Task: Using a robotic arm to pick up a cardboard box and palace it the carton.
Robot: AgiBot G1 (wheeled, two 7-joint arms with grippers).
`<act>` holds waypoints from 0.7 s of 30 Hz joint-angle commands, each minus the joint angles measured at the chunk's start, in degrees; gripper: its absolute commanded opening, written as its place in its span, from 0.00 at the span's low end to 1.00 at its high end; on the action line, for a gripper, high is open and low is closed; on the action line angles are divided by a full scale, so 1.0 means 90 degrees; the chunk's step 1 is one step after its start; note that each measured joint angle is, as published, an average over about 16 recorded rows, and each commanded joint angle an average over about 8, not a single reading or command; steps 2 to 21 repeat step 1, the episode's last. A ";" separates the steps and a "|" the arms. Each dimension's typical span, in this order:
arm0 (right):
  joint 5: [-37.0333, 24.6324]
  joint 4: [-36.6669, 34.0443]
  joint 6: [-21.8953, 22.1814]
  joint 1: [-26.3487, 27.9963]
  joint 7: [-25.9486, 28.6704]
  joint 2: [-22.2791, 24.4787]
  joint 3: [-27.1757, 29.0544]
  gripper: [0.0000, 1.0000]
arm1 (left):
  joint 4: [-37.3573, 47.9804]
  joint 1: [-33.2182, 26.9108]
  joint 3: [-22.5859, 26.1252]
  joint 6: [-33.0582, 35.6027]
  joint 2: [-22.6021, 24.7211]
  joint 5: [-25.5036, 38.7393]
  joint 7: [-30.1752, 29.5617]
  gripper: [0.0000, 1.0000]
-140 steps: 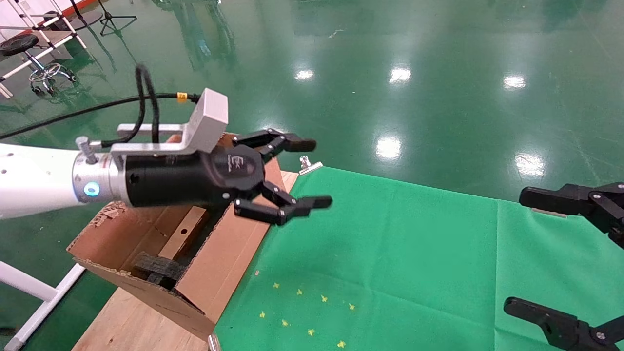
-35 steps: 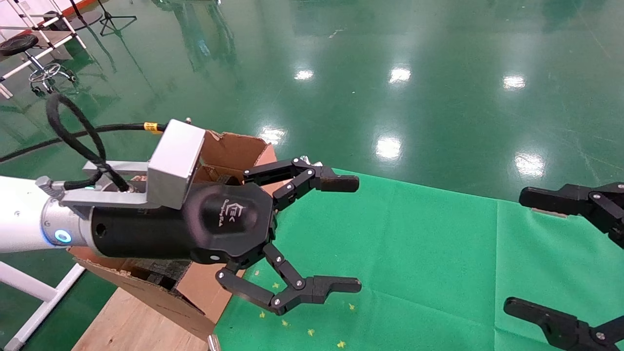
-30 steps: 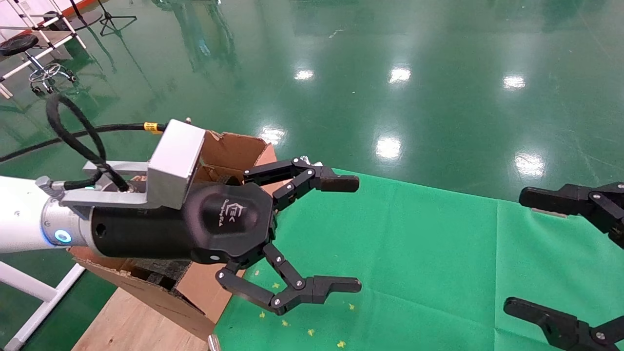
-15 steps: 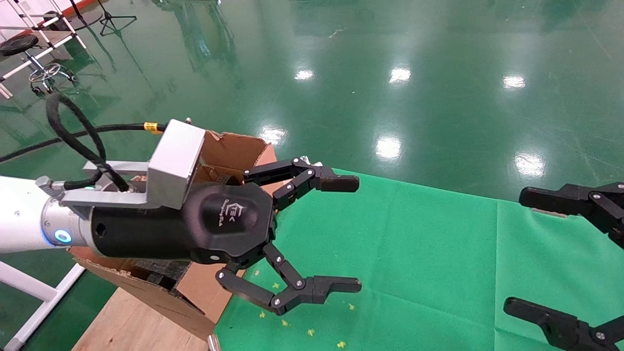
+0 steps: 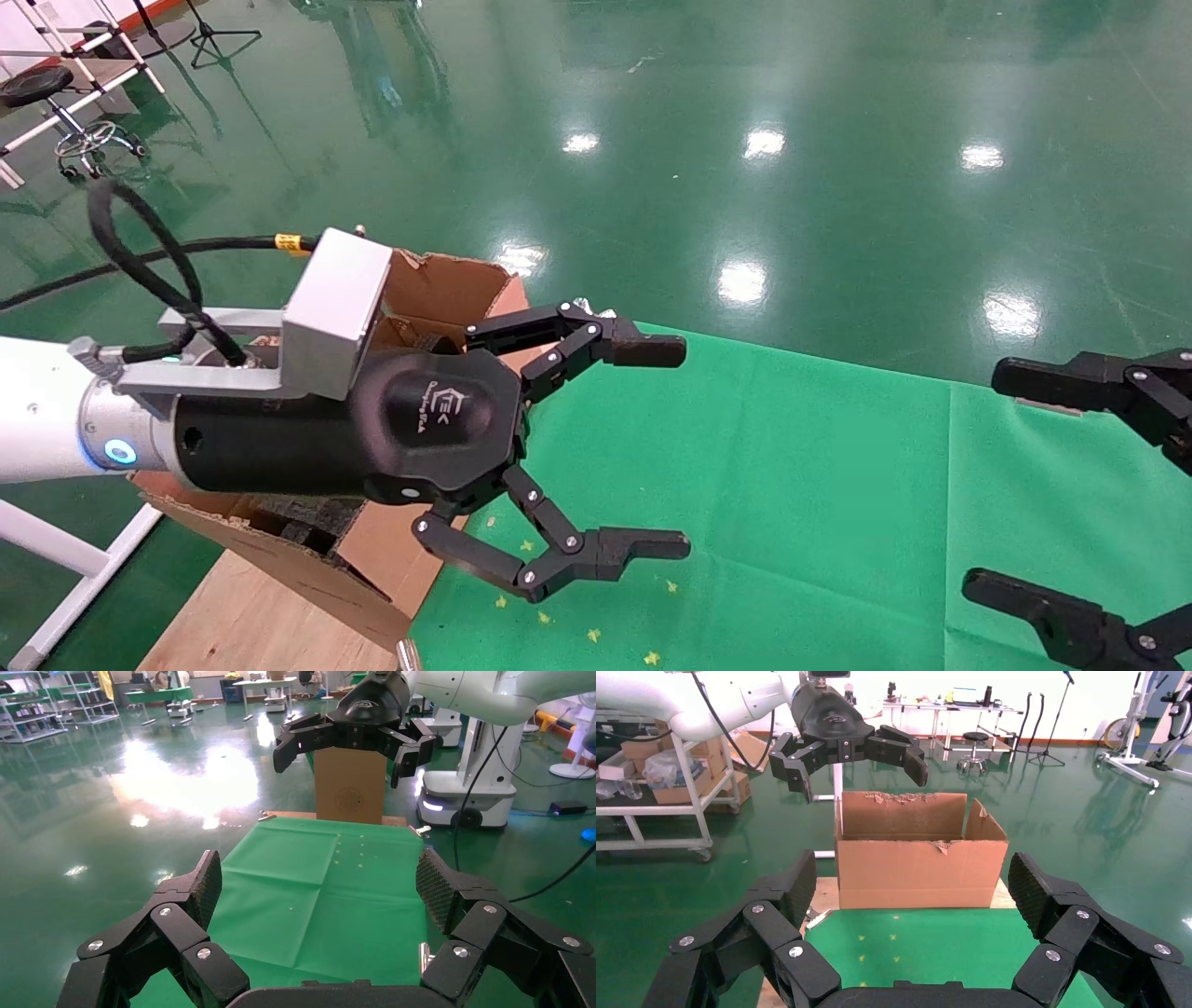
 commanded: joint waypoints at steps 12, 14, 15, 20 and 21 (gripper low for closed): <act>0.0000 0.0000 0.0000 0.0000 0.0000 0.0000 0.0000 1.00 | 0.0000 0.0000 0.0000 0.0000 0.0000 0.0000 0.0000 1.00; 0.0000 0.0000 0.0000 0.0000 0.0000 0.0000 0.0000 1.00 | 0.0000 0.0000 0.0000 0.0000 0.0000 0.0000 0.0000 1.00; 0.0000 0.0000 0.0000 0.0000 0.0000 0.0000 0.0000 1.00 | 0.0000 0.0000 0.0000 0.0000 0.0000 0.0000 0.0000 1.00; 0.0000 0.0000 0.0000 0.0000 0.0000 0.0000 0.0000 1.00 | 0.0000 0.0000 0.0000 0.0000 0.0000 0.0000 0.0000 1.00; 0.0000 0.0000 0.0000 0.0000 0.0000 0.0000 0.0000 1.00 | 0.0000 0.0000 0.0000 0.0000 0.0000 0.0000 0.0000 1.00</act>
